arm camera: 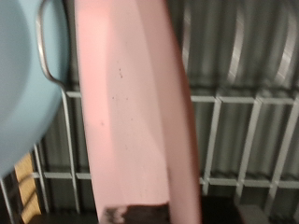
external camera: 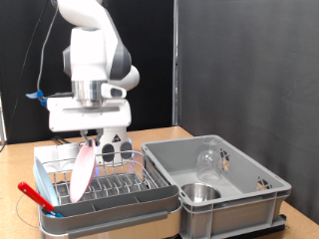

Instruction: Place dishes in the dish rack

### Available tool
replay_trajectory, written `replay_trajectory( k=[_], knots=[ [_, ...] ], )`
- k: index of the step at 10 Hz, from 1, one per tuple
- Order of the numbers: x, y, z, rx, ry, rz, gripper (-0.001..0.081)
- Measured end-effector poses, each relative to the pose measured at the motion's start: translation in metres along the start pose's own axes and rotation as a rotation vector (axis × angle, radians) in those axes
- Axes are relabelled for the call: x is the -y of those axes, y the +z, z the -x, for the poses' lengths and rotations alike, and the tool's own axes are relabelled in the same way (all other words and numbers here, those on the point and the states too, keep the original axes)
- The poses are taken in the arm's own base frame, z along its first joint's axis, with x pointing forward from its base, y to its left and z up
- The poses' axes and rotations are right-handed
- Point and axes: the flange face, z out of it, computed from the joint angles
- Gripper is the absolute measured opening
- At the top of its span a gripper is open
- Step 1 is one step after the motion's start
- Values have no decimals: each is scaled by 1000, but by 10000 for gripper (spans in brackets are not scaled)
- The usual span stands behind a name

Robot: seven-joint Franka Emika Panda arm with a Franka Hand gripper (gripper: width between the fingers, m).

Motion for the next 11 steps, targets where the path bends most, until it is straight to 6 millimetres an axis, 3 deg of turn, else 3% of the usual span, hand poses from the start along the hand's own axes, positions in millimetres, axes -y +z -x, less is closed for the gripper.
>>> replay_trajectory(
  k=[4, 6, 8, 11],
  knots=[
    [-21, -39, 0, -39, -20, 39, 41],
    [-19, -36, 2, 10, 24, 108, 41],
    [-11, -33, -10, 46, 241, 175, 41],
    [5, -57, -32, 73, 563, 263, 41]
  ],
)
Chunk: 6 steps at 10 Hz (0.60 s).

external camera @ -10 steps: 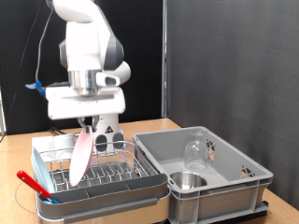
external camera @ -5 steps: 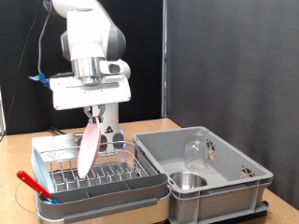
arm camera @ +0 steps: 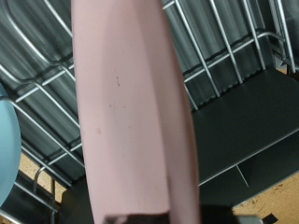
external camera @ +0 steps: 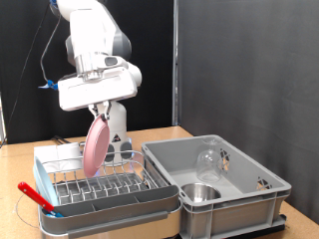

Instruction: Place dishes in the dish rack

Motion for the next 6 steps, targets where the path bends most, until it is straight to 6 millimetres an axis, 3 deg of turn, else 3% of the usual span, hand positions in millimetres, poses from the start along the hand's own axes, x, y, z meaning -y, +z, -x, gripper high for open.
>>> replay_trajectory(
  k=[1, 2, 6],
  knots=[
    [0, 2, -1, -3, -43, -16, 41],
    [2, 3, -1, 3, 33, -22, 41],
    [19, -2, -24, 40, 508, -46, 41]
  ],
)
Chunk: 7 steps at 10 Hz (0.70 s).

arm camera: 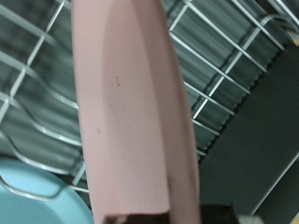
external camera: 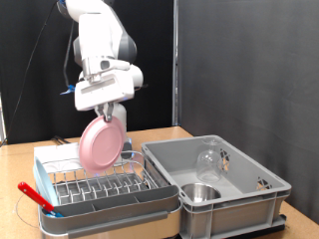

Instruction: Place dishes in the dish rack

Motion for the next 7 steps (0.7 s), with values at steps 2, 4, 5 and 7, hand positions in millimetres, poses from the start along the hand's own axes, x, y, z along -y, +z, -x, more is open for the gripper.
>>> replay_trajectory(
  k=[2, 4, 5, 7],
  knots=[
    [2, -9, -1, 1, 81, 2, 41],
    [6, -9, -7, 31, 297, -61, 41],
    [6, -12, -14, 33, 414, -73, 41],
    [-1, -21, -20, 16, 646, -75, 41]
  ],
)
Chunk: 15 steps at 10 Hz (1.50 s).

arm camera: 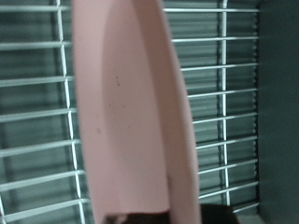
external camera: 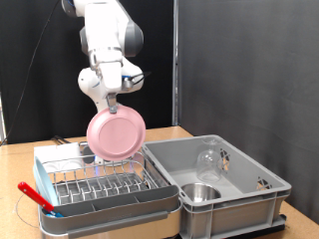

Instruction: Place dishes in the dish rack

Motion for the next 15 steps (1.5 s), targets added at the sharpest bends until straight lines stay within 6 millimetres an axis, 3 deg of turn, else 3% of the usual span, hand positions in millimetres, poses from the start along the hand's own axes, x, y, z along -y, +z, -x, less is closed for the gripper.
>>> replay_trajectory(
  k=[2, 4, 7, 11, 13, 15],
  knots=[
    [-8, -8, 0, -61, 213, 28, 41],
    [-6, -7, 1, -42, 238, 22, 41],
    [-8, -14, 1, -10, 592, 55, 41],
    [-28, -19, 24, -8, 1017, 251, 41],
    [-26, -17, 23, 2, 997, 214, 41],
    [-23, -15, 21, 51, 1184, 304, 41]
  ],
)
